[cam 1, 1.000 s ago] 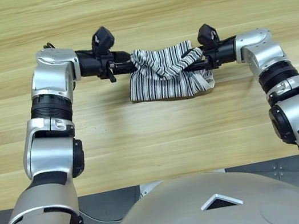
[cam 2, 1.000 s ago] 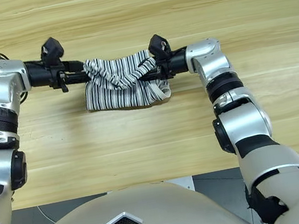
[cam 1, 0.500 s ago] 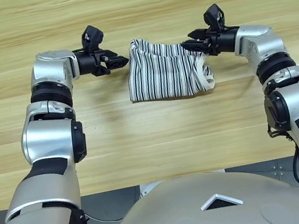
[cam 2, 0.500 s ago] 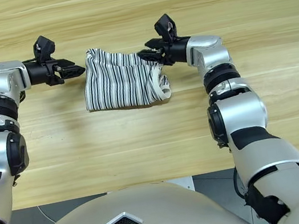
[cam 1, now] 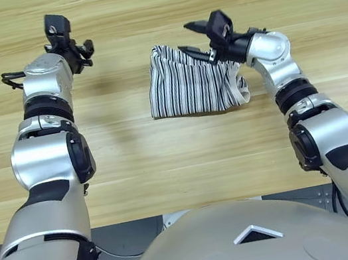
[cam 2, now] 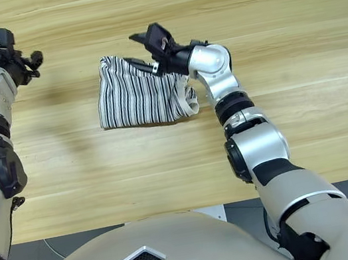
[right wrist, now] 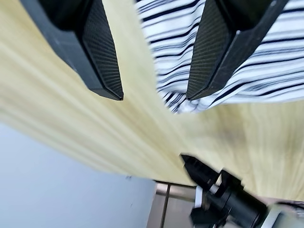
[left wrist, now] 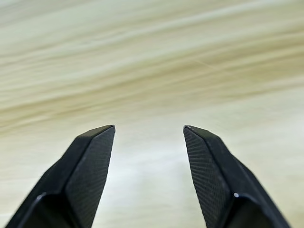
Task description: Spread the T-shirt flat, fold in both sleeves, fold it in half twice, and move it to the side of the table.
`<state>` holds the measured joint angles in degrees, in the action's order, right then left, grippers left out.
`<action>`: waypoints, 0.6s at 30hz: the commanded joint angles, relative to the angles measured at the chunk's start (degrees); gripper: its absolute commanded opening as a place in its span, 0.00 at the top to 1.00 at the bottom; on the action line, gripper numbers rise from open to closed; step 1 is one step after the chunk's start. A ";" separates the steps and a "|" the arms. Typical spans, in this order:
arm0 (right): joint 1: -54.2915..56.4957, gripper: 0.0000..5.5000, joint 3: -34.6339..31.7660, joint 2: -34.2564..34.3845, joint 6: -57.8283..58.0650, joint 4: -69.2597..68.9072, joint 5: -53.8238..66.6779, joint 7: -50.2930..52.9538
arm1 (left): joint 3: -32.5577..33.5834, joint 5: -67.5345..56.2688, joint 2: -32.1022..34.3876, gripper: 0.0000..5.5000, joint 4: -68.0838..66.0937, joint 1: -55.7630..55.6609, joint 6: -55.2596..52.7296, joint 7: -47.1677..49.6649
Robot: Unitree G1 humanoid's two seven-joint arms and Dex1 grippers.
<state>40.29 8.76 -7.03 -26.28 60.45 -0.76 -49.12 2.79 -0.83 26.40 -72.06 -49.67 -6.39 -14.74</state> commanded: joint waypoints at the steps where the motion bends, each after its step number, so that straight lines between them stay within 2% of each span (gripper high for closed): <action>1: -1.87 0.55 1.00 0.49 2.10 4.49 -1.81 -0.13 | 3.37 0.38 2.73 0.51 -1.67 1.14 4.70 10.60; 7: -3.19 0.55 -0.60 -3.27 6.00 11.29 -3.11 4.43 | 6.73 -0.61 2.12 0.51 -1.97 3.96 9.75 13.02; 18: -6.52 0.55 -6.79 -23.48 8.81 15.63 -3.26 16.50 | 10.66 -2.76 -0.21 0.51 -1.53 8.02 14.88 14.32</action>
<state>37.05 3.05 -26.98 -21.51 73.63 -2.72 -35.76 13.04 -3.21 27.64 -73.82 -42.72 7.47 -0.98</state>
